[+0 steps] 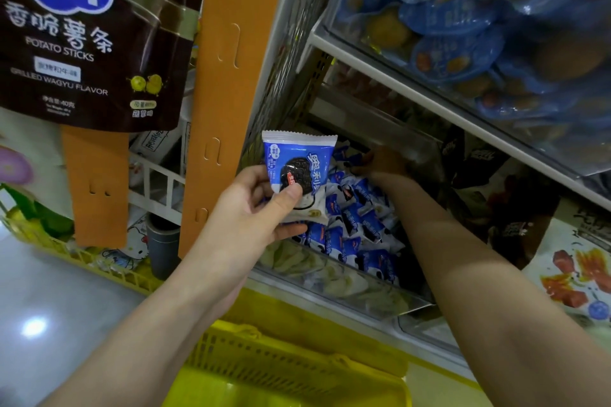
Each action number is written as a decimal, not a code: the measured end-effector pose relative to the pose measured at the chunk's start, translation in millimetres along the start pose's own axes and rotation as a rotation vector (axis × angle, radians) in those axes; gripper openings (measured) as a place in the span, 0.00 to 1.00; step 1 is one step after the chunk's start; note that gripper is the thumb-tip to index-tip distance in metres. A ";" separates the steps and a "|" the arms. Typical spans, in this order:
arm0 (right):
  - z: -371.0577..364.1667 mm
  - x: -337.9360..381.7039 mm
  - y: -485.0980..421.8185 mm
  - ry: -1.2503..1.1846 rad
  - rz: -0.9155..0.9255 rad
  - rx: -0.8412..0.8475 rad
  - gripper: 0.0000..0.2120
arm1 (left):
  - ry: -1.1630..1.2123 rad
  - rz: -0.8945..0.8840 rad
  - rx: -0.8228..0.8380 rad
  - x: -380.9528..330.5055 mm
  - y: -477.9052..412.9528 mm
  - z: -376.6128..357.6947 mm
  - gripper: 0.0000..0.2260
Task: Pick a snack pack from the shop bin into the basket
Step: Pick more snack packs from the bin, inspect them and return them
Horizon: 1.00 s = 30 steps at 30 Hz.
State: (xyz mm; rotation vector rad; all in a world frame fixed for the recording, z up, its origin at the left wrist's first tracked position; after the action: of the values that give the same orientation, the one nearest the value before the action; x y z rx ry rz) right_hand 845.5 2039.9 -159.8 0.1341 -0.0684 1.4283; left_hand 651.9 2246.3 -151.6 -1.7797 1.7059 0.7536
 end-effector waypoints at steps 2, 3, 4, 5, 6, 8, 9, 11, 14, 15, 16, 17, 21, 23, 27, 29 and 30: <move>1.1 0.4 0.2 0.005 0.005 0.035 0.17 | -0.003 0.002 -0.001 0.1 -0.1 0.8 0.17; 0.7 -0.2 -0.1 0.015 0.006 0.060 0.18 | -0.003 0.001 0.000 0.5 -0.3 1.4 0.16; 0.5 -1.6 -0.1 0.029 0.005 0.087 0.18 | -0.004 0.001 0.002 0.9 -0.6 1.8 0.14; -0.2 -3.5 -0.4 0.047 0.001 0.113 0.18 | -0.005 0.001 0.002 1.4 -1.0 2.2 0.13; -0.4 -5.4 -0.5 0.065 -0.002 0.135 0.18 | -0.004 0.002 0.004 1.9 -1.2 2.4 0.13; -0.5 -6.9 0.4 0.083 0.006 0.165 0.18 | -0.008 -0.002 0.008 2.8 -2.1 2.8 0.13; -1.5 -6.9 0.4 0.084 0.018 0.179 0.17 | -0.011 -0.006 0.010 3.2 -2.6 3.0 0.14; -3.0 -5.7 0.0 0.092 0.052 0.181 0.16 | -0.014 -0.011 0.015 3.9 -3.1 2.9 0.17; 4.9 -6.1 0.0 -0.062 0.021 0.001 0.16 | -0.020 -0.012 0.017 5.0 -3.6 1.7 0.19; 11.1 -7.2 0.8 -0.168 -0.010 -0.091 0.18 | -0.021 -0.013 0.016 5.2 -3.8 1.0 0.19; 18.8 -7.6 2.9 -0.258 -0.031 -0.175 0.19 | -0.024 -0.015 0.013 5.4 -3.9 0.5 0.20; 27.2 -6.7 6.0 -0.313 -0.044 -0.239 0.20 | -0.028 -0.019 0.006 5.5 -4.3 0.4 0.20; 52.0 3.4 34.6 -0.477 -0.026 -0.282 0.18 | -0.098 -0.067 -0.030 4.7 -3.7 0.5 0.17; 53.7 5.1 58.9 -0.582 -0.008 -0.180 0.15 | -0.140 -0.082 -0.049 5.3 -2.2 1.5 0.12; 56.8 7.1 117.2 -0.915 0.075 0.073 0.02 | -0.268 -0.104 -0.066 7.6 3.1 3.8 0.16; 61.6 10.1 140.8 -0.986 0.132 0.162 0.05 | -0.299 -0.107 -0.064 8.5 5.7 3.6 0.17; 62.5 12.3 151.2 -1.003 0.157 0.207 0.06 | -0.303 -0.104 -0.063 8.7 7.1 2.8 0.16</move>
State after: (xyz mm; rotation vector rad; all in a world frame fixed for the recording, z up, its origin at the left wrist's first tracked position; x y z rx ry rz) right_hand 699.8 2064.2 -88.6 1.0249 -0.7656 1.3968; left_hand 645.1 2242.1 -159.9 -1.6819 1.3951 0.9841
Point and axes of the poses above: each hand's wrist, its own y-axis away from the middle knuckle, its own z-axis out of the back of the hand, x = y × z, the point moved 6 cm from there along -y, towards the middle knuckle, and after that the axes turned 15 degrees about y, right-handed, at the moved point
